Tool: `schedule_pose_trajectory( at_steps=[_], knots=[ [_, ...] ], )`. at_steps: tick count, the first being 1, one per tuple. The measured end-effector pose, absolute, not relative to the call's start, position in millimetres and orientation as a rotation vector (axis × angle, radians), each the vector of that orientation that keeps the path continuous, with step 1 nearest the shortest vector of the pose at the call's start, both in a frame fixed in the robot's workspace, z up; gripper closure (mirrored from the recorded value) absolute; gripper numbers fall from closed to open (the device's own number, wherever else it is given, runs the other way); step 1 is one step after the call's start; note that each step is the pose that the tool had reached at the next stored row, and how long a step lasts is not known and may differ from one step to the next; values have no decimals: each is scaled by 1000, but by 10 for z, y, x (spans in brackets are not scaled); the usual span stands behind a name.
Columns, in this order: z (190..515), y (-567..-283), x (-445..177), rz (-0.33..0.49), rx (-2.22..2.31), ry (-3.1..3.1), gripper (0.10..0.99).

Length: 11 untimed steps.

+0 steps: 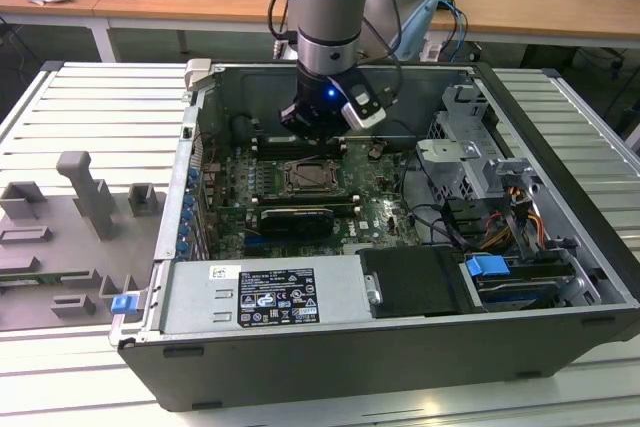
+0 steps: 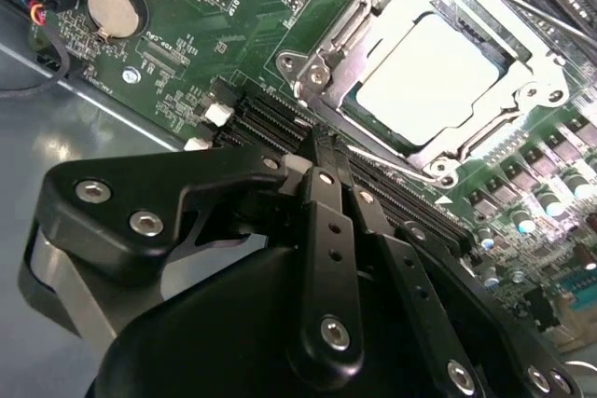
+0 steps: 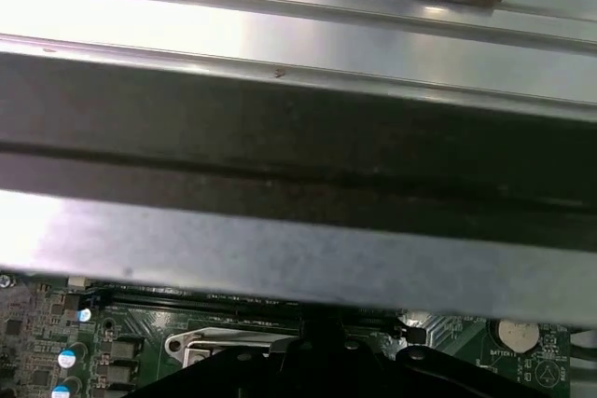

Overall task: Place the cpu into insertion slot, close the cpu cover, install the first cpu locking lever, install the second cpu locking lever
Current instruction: 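Install the first cpu locking lever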

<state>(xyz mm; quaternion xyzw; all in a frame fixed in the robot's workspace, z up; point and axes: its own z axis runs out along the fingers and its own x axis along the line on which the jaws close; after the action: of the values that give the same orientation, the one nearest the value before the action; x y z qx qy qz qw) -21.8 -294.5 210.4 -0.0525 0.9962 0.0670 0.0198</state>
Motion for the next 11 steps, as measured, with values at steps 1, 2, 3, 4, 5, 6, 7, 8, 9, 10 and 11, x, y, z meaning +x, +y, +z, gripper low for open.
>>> schedule_pose_trajectory(
  at_steps=[1,2,3,4,5,6,7,8,9,10,11],
  knots=[
    [2089,-2945,-218,208,-163,3091,980],
    [2083,-2945,-218,207,-163,3091,980],
    [2078,-2945,-218,206,-163,3091,980],
    [2073,-2945,-217,206,-163,3091,980],
    [2068,-2945,-217,205,-163,3091,980],
    [2062,-2945,-217,204,-163,3091,980],
    [2057,-2945,-217,202,-163,3091,980],
    [2053,-2945,-217,201,-163,3091,980],
    [2042,-2945,-218,187,-163,3093,980],
    [2027,-2945,-217,166,-164,3094,980],
    [2005,-2945,-218,163,-165,3095,980]
  ],
)
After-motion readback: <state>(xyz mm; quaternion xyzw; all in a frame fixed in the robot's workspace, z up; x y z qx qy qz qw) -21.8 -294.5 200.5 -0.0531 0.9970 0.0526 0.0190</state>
